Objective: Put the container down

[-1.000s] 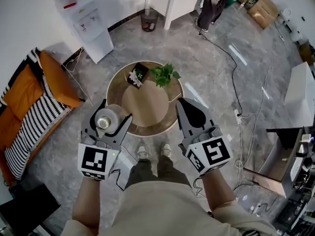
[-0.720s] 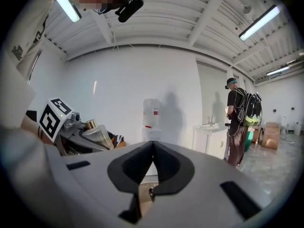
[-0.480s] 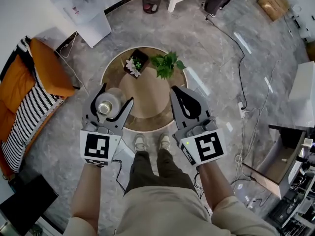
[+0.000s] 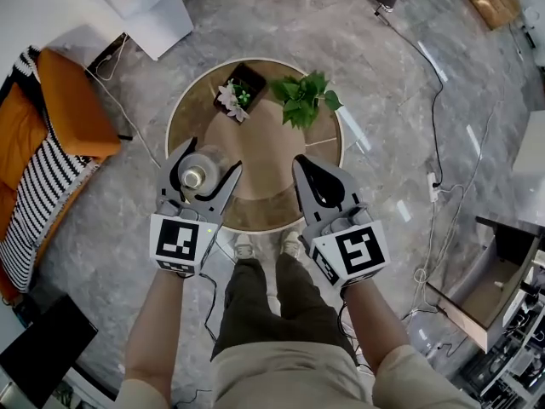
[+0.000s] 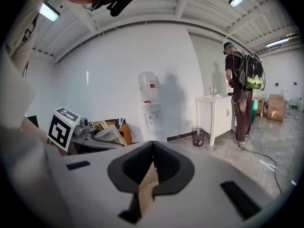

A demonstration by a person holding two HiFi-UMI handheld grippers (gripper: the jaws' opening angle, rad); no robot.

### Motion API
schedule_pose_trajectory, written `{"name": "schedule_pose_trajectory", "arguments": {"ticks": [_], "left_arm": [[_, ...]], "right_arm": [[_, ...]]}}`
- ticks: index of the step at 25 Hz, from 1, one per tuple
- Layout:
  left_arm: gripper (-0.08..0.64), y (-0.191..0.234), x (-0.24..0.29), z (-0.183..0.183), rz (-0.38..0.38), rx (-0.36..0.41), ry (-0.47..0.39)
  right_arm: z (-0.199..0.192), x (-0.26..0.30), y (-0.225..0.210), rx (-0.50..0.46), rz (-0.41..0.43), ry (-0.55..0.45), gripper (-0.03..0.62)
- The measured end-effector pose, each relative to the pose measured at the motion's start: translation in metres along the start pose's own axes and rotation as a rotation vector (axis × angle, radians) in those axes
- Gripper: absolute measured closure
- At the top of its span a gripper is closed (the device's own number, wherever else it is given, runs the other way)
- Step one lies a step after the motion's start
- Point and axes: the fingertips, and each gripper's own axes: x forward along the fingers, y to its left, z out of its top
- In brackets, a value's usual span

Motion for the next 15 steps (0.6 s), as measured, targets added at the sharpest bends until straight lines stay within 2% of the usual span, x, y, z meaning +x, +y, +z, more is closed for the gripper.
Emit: {"name": "schedule_pose_trajectory", "arguments": {"ticks": [4,10,15], "left_arm": [[0.225,0.002,0.023,-0.055,-0.005,-0.012,0.038],[0.225,-0.001,0.056,-0.132,-0.016,0.076,0.096],[0.225,-0.009,0.077,-0.192,-0.035,0.047,0.133]], "right_arm": [[-0.052,0.023,0.001,0.014,0.013,0.047,0.597],[-0.119,0.052,-0.001,0.036,0.025,0.085,0.595],[-0.172,0.068,-0.003,0.049,0.026,0.122,0.595]]}}
